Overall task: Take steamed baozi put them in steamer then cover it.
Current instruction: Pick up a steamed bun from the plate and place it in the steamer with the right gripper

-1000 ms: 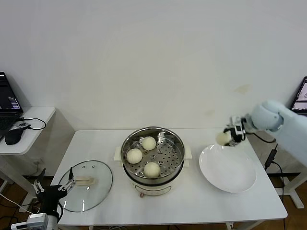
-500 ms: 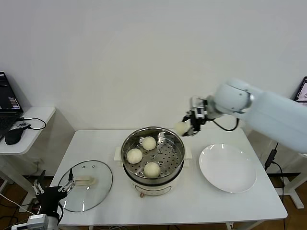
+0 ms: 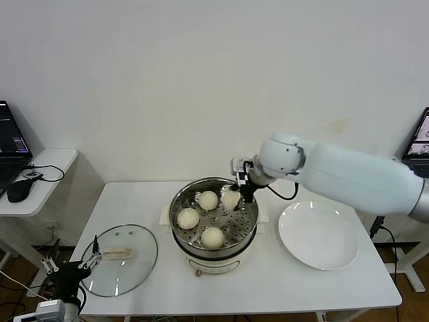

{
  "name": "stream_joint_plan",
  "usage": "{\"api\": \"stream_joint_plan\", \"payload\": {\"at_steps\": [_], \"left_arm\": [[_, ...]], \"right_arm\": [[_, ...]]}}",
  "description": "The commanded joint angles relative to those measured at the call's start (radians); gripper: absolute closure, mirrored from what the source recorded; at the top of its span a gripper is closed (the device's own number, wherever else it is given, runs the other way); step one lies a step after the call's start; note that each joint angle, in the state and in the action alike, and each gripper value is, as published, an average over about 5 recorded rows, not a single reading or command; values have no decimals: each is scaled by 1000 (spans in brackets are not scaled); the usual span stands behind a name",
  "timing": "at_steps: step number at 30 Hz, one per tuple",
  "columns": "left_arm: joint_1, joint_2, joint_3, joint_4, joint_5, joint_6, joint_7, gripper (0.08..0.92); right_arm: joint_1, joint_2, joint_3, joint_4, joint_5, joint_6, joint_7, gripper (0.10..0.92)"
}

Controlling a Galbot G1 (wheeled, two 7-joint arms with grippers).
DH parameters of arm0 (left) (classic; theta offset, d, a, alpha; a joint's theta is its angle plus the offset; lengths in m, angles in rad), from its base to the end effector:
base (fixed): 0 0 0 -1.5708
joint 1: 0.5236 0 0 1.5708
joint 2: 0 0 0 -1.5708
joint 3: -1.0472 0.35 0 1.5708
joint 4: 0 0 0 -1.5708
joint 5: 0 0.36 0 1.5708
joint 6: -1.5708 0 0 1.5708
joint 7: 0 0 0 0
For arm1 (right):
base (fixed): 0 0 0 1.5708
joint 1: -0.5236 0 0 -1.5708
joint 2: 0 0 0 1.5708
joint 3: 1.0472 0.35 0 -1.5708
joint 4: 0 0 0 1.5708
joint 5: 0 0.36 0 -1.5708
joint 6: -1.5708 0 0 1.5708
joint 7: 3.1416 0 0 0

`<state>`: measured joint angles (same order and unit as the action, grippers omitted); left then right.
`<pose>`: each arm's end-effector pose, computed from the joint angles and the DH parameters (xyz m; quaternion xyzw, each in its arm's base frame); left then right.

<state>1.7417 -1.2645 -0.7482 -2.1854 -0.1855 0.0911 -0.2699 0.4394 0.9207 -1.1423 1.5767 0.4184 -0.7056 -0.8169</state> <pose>0.1461 0.1054 -0.2727 0.1356 -0.9838 -0.1042 0.0542 0.4892 0.0747 -0.0756 0.5081 -0.6092 0.5156 0.3238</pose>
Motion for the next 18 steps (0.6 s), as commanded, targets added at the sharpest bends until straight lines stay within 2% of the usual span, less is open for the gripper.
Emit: {"api": "stream_joint_plan", "payload": {"at_steps": [1,18], "left_arm": [[-3,-2,1,1,0,0,0,177],[-1,-7,1,-4,-1,-1,0,177]], "right_arm": [[-53,43,-27,-21,-39,-21,17,416],[-92,74,1,-74,-106,-19,37,416]]}}
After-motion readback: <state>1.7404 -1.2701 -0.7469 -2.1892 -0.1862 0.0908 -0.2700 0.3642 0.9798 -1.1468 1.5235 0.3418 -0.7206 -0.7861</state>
